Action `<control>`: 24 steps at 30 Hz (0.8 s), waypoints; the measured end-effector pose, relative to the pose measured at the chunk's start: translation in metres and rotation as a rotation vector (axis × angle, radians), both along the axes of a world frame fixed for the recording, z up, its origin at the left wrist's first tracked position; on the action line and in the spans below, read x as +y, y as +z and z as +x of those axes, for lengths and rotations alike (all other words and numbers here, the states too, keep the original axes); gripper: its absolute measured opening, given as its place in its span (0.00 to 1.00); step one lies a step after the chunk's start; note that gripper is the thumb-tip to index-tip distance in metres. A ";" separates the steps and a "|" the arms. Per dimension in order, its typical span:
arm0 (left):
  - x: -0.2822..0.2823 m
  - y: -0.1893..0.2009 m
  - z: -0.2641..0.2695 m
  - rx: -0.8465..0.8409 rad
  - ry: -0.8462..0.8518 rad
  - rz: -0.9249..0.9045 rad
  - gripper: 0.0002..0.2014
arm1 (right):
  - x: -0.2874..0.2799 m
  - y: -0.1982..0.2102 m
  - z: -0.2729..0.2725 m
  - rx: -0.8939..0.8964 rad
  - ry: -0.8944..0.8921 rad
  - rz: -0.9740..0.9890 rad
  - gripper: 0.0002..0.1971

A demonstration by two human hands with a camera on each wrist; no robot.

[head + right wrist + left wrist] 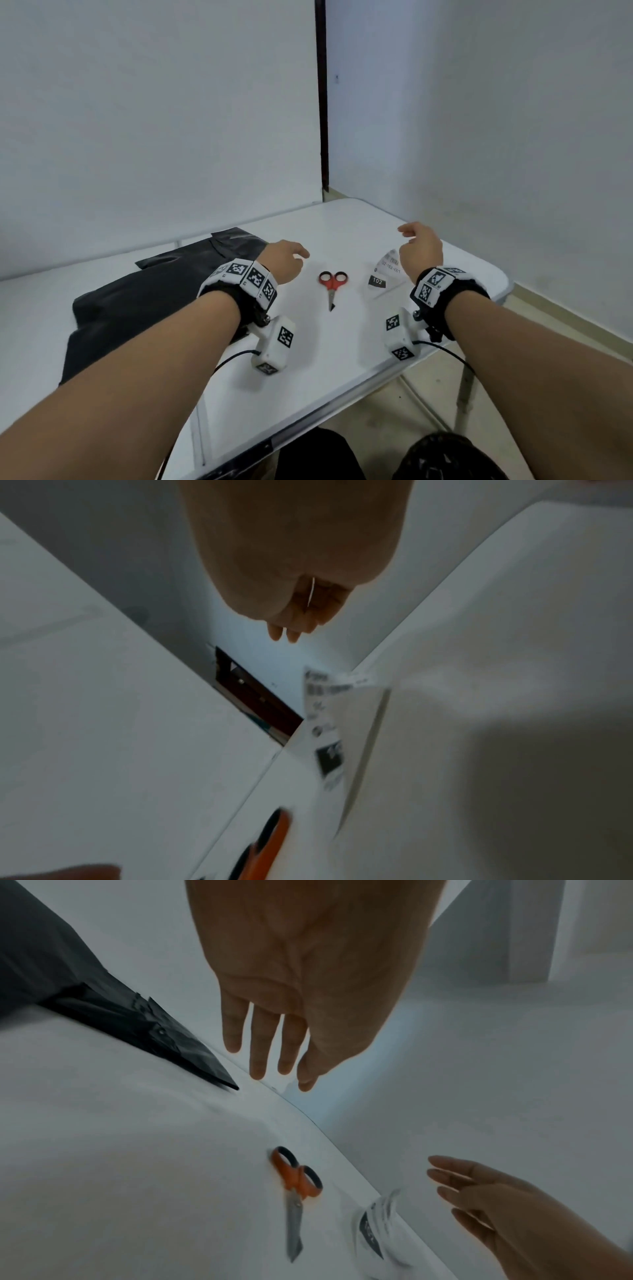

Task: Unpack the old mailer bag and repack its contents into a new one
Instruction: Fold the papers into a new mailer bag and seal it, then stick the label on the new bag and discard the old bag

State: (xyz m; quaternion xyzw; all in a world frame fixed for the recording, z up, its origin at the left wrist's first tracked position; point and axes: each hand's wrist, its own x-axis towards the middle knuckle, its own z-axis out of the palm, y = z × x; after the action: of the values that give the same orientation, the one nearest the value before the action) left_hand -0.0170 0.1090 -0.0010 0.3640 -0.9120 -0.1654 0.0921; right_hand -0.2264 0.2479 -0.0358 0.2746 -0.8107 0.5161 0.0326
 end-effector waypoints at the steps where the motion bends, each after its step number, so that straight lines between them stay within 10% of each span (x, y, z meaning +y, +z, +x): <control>1: 0.001 0.001 -0.007 0.001 -0.005 0.002 0.17 | 0.003 -0.002 -0.009 -0.008 -0.015 0.045 0.24; 12: 0.008 0.003 -0.049 0.010 -0.047 0.030 0.17 | -0.001 -0.021 -0.038 -0.188 0.110 0.306 0.29; 24: 0.008 -0.005 -0.053 0.041 -0.058 0.063 0.17 | 0.003 -0.030 -0.052 -0.065 0.016 0.184 0.07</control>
State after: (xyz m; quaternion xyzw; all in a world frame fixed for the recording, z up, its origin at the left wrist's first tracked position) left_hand -0.0701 0.1171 -0.0057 0.3366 -0.9144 -0.2042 0.0945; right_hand -0.2784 0.2511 -0.0654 0.2660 -0.8530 0.4484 -0.0232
